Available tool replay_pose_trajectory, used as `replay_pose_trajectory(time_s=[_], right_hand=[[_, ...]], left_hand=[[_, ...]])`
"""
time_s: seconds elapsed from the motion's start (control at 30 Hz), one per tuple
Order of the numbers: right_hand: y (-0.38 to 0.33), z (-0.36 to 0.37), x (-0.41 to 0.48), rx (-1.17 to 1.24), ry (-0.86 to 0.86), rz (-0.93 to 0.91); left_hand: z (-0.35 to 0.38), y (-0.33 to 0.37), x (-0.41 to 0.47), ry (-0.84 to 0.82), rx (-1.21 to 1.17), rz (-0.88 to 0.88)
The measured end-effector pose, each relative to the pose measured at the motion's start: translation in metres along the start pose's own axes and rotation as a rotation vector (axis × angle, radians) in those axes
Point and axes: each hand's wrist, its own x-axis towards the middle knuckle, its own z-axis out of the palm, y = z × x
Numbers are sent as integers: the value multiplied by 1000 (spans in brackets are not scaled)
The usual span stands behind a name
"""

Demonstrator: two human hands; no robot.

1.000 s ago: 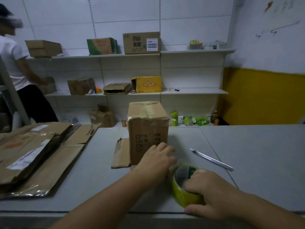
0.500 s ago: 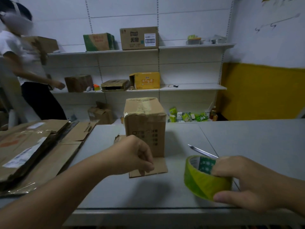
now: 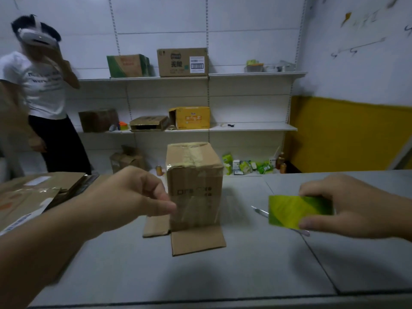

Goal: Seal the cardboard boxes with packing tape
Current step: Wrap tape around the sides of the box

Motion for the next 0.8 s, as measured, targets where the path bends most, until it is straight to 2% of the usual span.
replay_pose_trajectory(time_s=[0.1,0.2,0.23,0.3,0.43,0.47,0.63,0.8], right_hand=[[8,-2,23,15,-123,176],[20,-5,44,-210,-193,317],[26,-7,48,-219,-190,357],[37,-12,55,-69,-145,354],[45,-21,64,439,-41,288],[48,-22,66,480,-32,287],[65,-15,82,236,-28,315],[74,-7,100,119,-39,382]], left_hand=[[-9,-2,7,74,-82,12],[-22,-14,14,146,-180,-17],[-29,-19,14,153,-208,-30],[-40,-33,14,149,-290,-51],[-47,-57,23,125,-520,-52],[-46,-59,25,120,-542,-33],[-42,-64,38,194,-453,27],[-33,-76,56,173,-561,84]])
